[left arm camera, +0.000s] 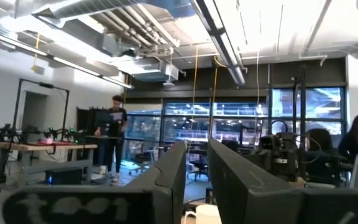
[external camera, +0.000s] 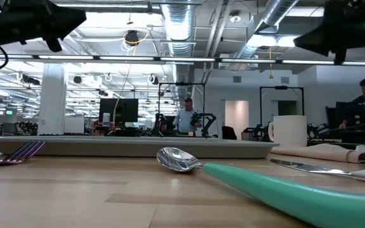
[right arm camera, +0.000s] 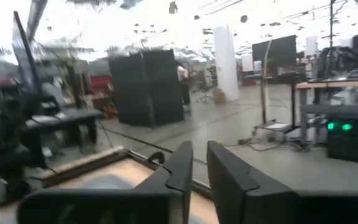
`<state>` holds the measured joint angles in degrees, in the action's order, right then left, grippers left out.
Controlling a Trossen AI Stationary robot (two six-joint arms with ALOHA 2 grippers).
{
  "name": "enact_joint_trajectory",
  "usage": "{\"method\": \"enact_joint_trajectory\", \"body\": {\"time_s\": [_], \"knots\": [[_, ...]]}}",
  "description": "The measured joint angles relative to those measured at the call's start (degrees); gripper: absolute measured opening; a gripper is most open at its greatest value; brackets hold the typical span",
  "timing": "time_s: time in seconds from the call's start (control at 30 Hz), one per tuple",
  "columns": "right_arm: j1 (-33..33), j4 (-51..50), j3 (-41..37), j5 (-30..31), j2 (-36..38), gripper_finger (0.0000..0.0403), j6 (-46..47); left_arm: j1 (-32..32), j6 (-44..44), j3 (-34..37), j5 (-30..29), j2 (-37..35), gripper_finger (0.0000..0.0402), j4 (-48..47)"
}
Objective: Set up tray
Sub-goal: Put the mug on the top right of the tray
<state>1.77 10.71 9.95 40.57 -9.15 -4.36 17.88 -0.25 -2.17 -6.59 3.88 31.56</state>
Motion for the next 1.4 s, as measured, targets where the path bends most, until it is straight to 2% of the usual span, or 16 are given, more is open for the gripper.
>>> {"method": "enact_joint_trajectory", "body": {"time_s": [0.13, 0.23, 0.4, 0.63, 0.83, 1.07, 1.23, 1.4], "knots": [[-2.4, -11.9, 8.1, 1.8, -6.5, 0.0093, -0.5, 0.0, 0.0, 0.0, -0.2, 0.0, 0.0057, 2.5], [-4.9, -23.5, 14.1, 1.5, -12.3, 0.0119, 4.6, 0.0, -0.9, 0.0, -0.3, 0.0, 0.0057, 3.0], [-10.5, -39.6, 21.1, -5.8, -22.8, 0.0147, 16.0, 0.0, -0.3, 0.0, -0.3, 0.0, 0.0057, 3.6], [-19.9, -41.0, 25.7, -13.2, -40.0, 0.015, 16.1, 0.0, -2.3, 0.0, -0.3, 0.0, 0.0057, 5.8], [-28.7, -42.4, 30.9, -24.0, -53.2, 0.0142, 17.7, 0.0, -2.7, 0.0, -0.3, 0.0, 0.0057, 5.8], [-34.3, -51.7, 39.1, -26.1, -65.0, 0.0141, 22.1, 0.0, -2.8, 0.0, -0.2, 0.0, 0.0057, 5.7], [-35.3, -58.6, 44.5, -26.4, -69.7, 0.0149, 24.7, 0.0, -4.0, 0.0, -0.1, 0.0, 0.0057, 5.3], [-35.3, -59.5, 45.7, -28.8, -73.0, 0.0155, 26.9, 0.0, -4.7, 0.0, 0.2, 0.0, 0.0057, 4.6]]}}
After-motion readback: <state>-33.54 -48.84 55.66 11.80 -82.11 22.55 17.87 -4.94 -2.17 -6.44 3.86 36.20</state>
